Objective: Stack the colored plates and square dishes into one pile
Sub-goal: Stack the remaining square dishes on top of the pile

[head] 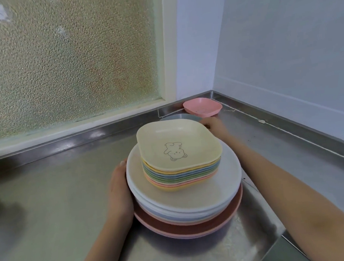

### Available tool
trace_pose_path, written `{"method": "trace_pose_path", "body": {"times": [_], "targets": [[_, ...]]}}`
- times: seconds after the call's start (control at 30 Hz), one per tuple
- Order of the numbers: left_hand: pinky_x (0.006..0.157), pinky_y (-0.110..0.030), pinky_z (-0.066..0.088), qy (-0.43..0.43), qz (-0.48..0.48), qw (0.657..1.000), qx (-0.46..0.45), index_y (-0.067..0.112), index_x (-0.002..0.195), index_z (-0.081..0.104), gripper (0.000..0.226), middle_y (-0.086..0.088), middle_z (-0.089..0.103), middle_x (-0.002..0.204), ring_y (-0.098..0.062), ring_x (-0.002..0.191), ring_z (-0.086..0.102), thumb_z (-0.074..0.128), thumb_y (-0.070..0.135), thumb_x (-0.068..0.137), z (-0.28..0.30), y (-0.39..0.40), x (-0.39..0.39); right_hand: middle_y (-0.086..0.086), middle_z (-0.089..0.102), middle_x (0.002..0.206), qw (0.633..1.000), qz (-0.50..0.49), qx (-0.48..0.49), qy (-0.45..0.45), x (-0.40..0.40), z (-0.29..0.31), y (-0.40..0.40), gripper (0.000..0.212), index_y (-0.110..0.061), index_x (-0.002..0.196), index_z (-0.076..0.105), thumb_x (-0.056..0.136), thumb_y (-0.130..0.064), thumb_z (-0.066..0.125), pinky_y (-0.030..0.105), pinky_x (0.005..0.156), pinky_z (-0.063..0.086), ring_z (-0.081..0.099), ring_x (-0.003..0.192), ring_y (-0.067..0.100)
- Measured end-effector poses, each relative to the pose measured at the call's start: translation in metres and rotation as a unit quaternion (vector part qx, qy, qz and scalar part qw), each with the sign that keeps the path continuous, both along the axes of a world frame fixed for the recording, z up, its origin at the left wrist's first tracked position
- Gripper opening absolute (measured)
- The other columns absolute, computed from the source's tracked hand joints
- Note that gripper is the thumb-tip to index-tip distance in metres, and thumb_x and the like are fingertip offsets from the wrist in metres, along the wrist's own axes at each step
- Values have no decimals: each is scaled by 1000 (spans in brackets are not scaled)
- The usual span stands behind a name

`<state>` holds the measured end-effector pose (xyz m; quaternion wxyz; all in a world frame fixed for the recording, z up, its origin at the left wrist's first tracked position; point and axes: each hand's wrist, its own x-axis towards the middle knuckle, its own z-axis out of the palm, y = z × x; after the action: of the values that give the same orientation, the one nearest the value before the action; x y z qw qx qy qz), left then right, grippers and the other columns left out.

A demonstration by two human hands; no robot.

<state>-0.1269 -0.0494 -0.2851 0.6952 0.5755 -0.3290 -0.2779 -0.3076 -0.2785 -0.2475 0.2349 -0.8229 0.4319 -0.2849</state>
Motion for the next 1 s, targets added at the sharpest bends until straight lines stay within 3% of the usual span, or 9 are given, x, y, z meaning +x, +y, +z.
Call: {"method": "trace_pose_path", "body": {"times": [0.1, 0.23, 0.33, 0.47, 0.53, 0.63, 0.8, 0.87, 1.0], "targets": [[70, -36, 47, 23, -18, 1000, 5, 26, 72, 60, 29, -3, 62, 78, -14, 74, 51, 40, 32, 92, 3, 0, 0, -1, 69, 80, 999, -5, -20, -48, -8, 6, 6, 11, -6, 86, 75, 82, -4, 64, 0, 57, 37, 55, 66, 1], [88, -54, 48, 66, -21, 997, 25, 14, 87, 61, 32, -18, 61, 93, -22, 87, 52, 44, 41, 82, 2, -1, 3, -7, 60, 68, 993, -33, -54, -98, -14, 26, 27, 11, -1, 88, 74, 84, -3, 64, 2, 54, 33, 47, 58, 0], [91, -55, 47, 68, -22, 997, 22, 17, 90, 60, 28, -14, 59, 93, -21, 88, 51, 44, 39, 85, 1, -1, 3, 2, 64, 79, 986, -40, -90, -133, -19, 47, 52, 18, -3, 97, 74, 83, -1, 64, 5, 58, 33, 48, 63, 3], [83, -47, 47, 73, -7, 997, 18, 15, 92, 62, 27, -12, 59, 91, -20, 85, 52, 42, 34, 91, 3, 1, 2, 3, 67, 90, 971, -36, -131, -199, -24, 70, 99, 20, -6, 100, 73, 83, -1, 64, 18, 79, 41, 55, 87, 17], [79, -42, 45, 66, -5, 998, 14, 10, 89, 62, 30, -12, 58, 89, -19, 84, 51, 42, 32, 91, 4, 1, 0, -2, 66, 88, 961, -30, -152, -227, -27, 77, 125, 20, -6, 99, 74, 83, 1, 64, 12, 78, 40, 55, 86, 13], [79, -39, 45, 55, 2, 998, 5, 12, 89, 64, 32, -10, 62, 91, -18, 84, 53, 41, 34, 88, 6, 4, -3, 6, 68, 89, 952, -17, -164, -260, -31, 83, 162, 19, -7, 99, 74, 83, -1, 65, 9, 77, 40, 55, 83, 1], [83, -39, 44, 51, 2, 999, -7, 15, 93, 63, 31, -10, 61, 93, -18, 87, 52, 39, 35, 90, 5, 6, -4, -10, 61, 76, 958, 42, -219, -179, -30, 70, 206, 17, -15, 96, 76, 82, -11, 67, 12, 72, 42, 54, 76, 0], [85, -43, 45, 43, -1, 999, -7, 15, 92, 62, 31, -10, 61, 93, -18, 88, 52, 38, 34, 91, 5, 6, -4, -8, 60, 74, 964, 55, -225, -135, -28, 61, 213, 17, -18, 95, 77, 83, -17, 65, 23, 68, 46, 56, 71, 4], [95, -53, 44, 44, -15, 999, 0, 14, 93, 63, 37, -12, 61, 94, -19, 88, 53, 38, 42, 85, 7, 7, -3, -5, 65, 74, 968, 56, -207, -133, -25, 58, 215, 18, -20, 98, 76, 84, -21, 64, 37, 65, 52, 61, 69, 14]]}}
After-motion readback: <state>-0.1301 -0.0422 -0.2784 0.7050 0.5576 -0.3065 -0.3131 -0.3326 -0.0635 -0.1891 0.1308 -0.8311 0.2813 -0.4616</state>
